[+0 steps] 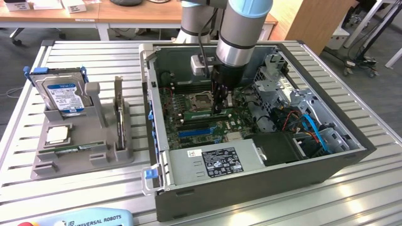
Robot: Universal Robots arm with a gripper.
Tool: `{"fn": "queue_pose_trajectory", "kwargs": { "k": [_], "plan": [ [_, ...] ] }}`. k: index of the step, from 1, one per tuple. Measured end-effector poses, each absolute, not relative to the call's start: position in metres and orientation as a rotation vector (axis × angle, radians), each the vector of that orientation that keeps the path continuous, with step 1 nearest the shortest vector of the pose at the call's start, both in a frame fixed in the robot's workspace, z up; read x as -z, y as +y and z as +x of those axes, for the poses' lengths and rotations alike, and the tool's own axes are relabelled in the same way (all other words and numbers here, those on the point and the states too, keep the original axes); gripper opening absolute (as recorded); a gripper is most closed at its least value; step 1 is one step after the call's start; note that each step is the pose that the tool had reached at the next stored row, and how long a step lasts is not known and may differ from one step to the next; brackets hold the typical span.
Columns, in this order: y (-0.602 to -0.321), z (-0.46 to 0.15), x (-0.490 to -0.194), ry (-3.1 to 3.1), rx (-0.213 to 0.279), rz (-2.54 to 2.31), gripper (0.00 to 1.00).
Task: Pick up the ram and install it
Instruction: 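Insert the ram into the slot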
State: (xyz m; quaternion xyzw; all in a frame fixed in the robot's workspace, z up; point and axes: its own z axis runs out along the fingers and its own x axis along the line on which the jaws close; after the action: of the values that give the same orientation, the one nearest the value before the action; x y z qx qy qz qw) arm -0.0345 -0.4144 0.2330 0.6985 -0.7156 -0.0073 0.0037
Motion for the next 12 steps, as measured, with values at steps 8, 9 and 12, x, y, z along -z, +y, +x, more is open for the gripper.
{"fn": "queue_pose_trajectory", "kwargs": {
  "k": [8, 9, 12],
  "plan": [
    [-0.4142, -0.0345, -0.2320, -2.243, 0.023, 2.189, 0.11],
    [-0.4142, -0.0345, -0.2319, -2.243, 0.023, 2.189, 0.11],
    [-0.4142, -0.0345, -0.2314, -2.243, 0.023, 2.189, 0.11]
  ]
}}
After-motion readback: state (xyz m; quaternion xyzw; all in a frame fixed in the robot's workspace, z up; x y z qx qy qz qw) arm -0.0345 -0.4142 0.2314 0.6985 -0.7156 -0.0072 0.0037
